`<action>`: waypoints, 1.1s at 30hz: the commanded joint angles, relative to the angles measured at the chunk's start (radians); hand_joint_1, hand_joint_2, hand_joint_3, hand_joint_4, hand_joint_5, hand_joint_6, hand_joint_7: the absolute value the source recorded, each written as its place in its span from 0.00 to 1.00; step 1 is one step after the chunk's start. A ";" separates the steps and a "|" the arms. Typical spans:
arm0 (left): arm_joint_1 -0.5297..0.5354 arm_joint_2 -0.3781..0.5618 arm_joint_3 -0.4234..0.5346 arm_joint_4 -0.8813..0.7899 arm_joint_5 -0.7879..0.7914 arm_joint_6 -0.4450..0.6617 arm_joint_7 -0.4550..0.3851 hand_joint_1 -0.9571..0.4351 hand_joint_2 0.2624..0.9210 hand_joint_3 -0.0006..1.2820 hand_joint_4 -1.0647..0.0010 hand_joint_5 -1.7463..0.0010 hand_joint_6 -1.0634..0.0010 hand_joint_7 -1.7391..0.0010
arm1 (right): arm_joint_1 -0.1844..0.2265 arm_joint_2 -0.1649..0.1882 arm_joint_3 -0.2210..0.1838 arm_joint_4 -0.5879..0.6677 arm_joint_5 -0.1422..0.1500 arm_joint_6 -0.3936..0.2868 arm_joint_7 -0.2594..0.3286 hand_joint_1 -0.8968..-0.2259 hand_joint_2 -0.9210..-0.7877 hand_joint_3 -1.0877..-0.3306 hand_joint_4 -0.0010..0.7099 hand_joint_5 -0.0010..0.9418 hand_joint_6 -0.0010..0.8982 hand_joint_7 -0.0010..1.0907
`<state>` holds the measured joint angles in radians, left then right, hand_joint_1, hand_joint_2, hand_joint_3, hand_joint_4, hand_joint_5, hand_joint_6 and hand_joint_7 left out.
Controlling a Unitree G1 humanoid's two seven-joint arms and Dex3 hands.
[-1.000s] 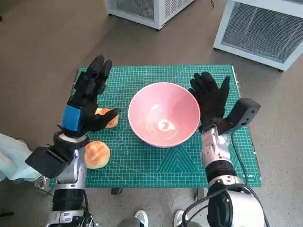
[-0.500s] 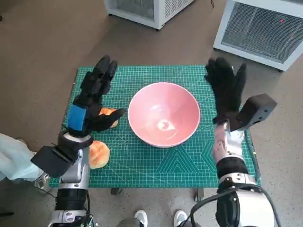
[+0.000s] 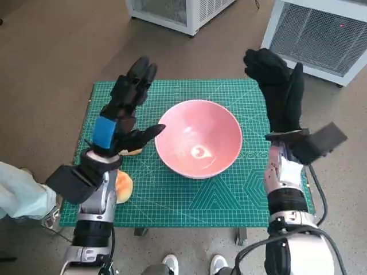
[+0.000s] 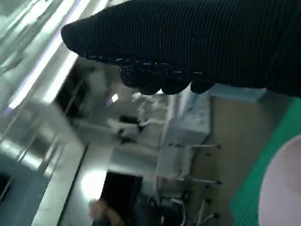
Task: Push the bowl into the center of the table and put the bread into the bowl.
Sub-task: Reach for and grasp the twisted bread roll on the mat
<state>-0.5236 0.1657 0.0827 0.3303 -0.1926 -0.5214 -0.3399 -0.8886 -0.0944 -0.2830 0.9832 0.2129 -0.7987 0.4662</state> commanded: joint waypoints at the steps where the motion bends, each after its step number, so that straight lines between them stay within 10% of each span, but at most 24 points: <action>1: -0.037 -0.003 -0.017 -0.040 -0.010 0.030 -0.020 0.35 1.00 0.12 0.79 1.00 0.96 0.73 | 0.066 0.012 0.040 -0.115 0.010 0.011 0.020 0.32 0.00 0.36 0.33 0.01 0.30 0.16; 23: -0.075 0.051 -0.003 -0.066 -0.012 0.044 -0.095 0.36 1.00 0.11 0.80 1.00 1.00 0.66 | 0.122 -0.020 0.113 -0.269 0.035 0.070 0.039 0.23 0.00 0.42 0.32 0.00 0.17 0.38; 33: -0.022 0.336 0.029 -0.289 0.236 0.287 -0.098 0.45 0.92 0.06 0.83 1.00 1.00 0.74 | 0.125 -0.005 0.116 -0.284 0.029 0.086 0.002 0.23 0.00 0.42 0.32 0.00 0.16 0.39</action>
<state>-0.5723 0.3841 0.0909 0.1452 -0.0351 -0.3460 -0.4228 -0.7886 -0.1081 -0.1706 0.7021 0.2401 -0.7320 0.4833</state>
